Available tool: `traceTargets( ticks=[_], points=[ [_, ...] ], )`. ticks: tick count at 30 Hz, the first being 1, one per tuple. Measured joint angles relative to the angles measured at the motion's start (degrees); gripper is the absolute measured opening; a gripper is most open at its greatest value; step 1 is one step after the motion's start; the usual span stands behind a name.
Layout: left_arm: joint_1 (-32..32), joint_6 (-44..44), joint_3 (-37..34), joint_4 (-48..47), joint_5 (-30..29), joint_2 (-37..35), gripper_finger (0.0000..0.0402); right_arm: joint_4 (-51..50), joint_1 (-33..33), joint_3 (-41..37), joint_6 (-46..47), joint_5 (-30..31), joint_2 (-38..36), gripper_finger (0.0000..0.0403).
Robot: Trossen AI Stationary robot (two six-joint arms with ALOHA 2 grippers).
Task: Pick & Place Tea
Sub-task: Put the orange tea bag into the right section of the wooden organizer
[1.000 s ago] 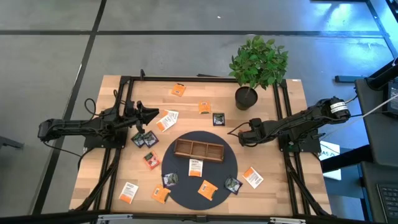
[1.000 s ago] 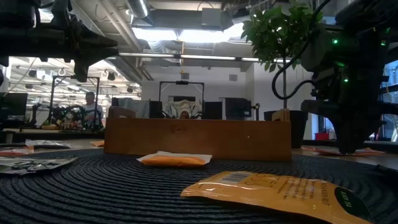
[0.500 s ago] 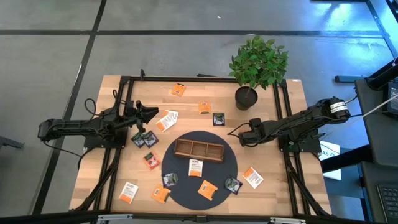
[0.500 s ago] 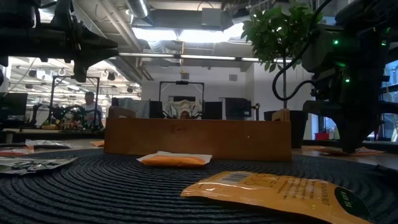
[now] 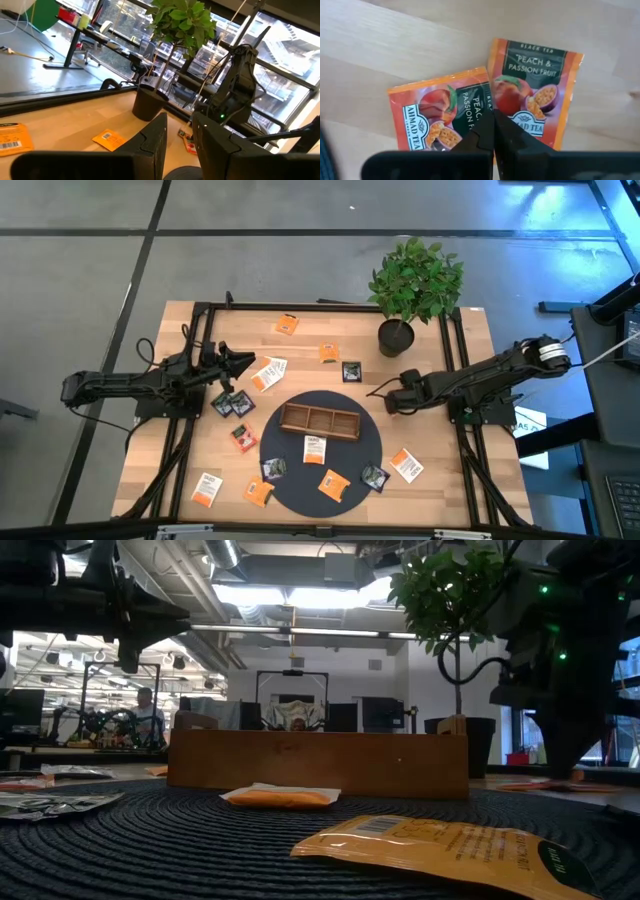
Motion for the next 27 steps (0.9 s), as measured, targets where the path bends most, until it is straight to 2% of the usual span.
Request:
traceTargets(
  ticks=[14, 18, 22, 27],
  points=[
    [0.0, -0.3, 0.0, -0.2, 0.2, 0.0, 0.0088, 2.3, 0.0, 0.1, -2.5, 0.2, -0.6, 0.0000],
    [0.0, -1.4, 0.6, 2.0, 6.6, 1.1, 0.0088, 3.1, 0.0, 0.1, -2.5, 0.3, -0.6, 0.0000],
    [0.0, -1.5, 4.3, 2.1, 10.2, 7.1, 0.0088, 4.5, 0.0, 0.2, -2.5, 0.5, -0.7, 0.0000],
    [0.0, 0.8, 11.1, 2.1, 13.0, 21.5, 0.0088, 6.7, 0.0, 0.2, -2.7, 2.2, -0.7, 0.0000]
  ],
)
